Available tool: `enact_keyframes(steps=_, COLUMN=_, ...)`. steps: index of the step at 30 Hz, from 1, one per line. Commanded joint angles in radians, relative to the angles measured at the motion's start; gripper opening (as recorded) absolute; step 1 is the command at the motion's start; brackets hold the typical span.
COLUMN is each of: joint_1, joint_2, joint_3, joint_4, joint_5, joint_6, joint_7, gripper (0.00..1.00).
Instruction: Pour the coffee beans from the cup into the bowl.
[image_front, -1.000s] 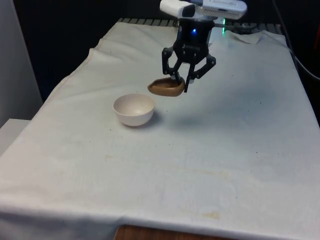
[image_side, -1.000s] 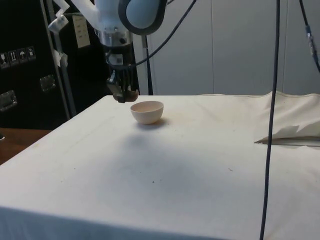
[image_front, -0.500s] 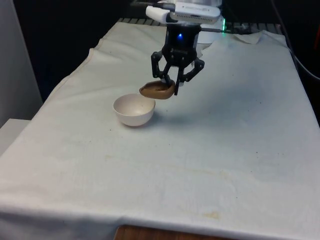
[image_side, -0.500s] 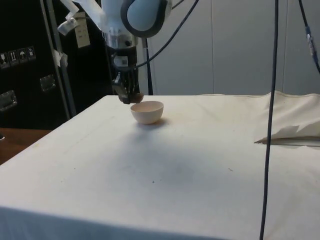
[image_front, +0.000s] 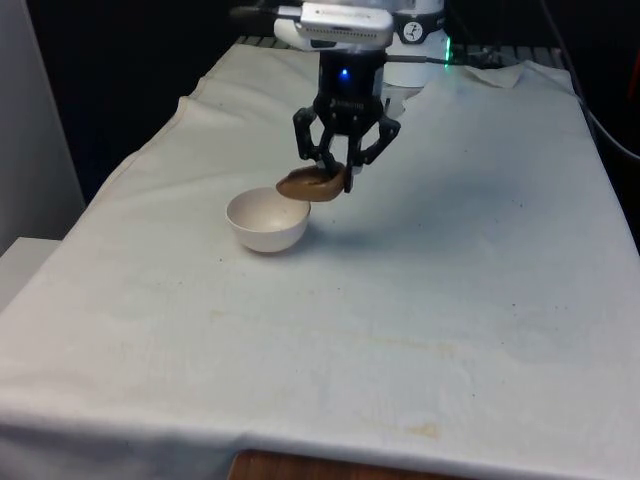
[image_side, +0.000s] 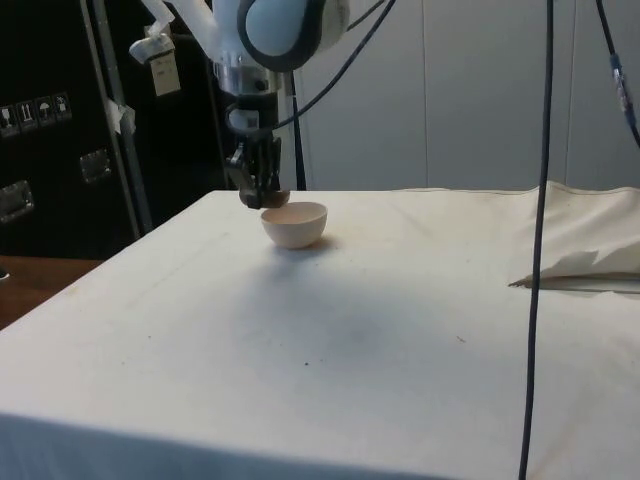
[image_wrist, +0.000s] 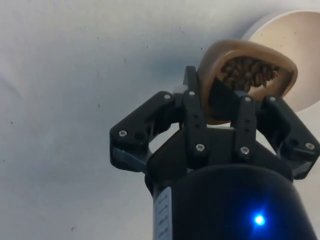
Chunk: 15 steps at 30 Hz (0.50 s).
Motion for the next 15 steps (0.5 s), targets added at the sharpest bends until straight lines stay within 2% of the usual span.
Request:
enact_keyframes(steps=1, joint_1=-0.012, joint_2=0.003, joint_3=0.013, joint_4=-0.002, joint_5=0.031, joint_6=0.014, joint_7=-0.021, gripper=0.02)
enact_keyframes(steps=7, joint_1=-0.016, joint_2=0.009, joint_3=0.003, joint_4=-0.001, joint_5=0.116, joint_6=0.026, joint_7=-0.082, gripper=0.02)
enact_keyframes(steps=8, joint_1=-0.003, joint_2=0.009, joint_3=-0.011, joint_4=0.0, joint_5=0.1, joint_6=0.017, joint_7=-0.069, gripper=0.02)
enact_keyframes(steps=9, joint_1=-0.016, joint_2=0.01, joint_3=0.002, joint_4=0.0, joint_5=0.128, joint_6=0.027, joint_7=-0.09, gripper=0.02)
enact_keyframes(steps=15, joint_1=-0.015, joint_2=0.008, joint_3=-0.022, joint_4=0.002, joint_5=0.198, joint_6=0.019, joint_7=-0.158, gripper=0.02)
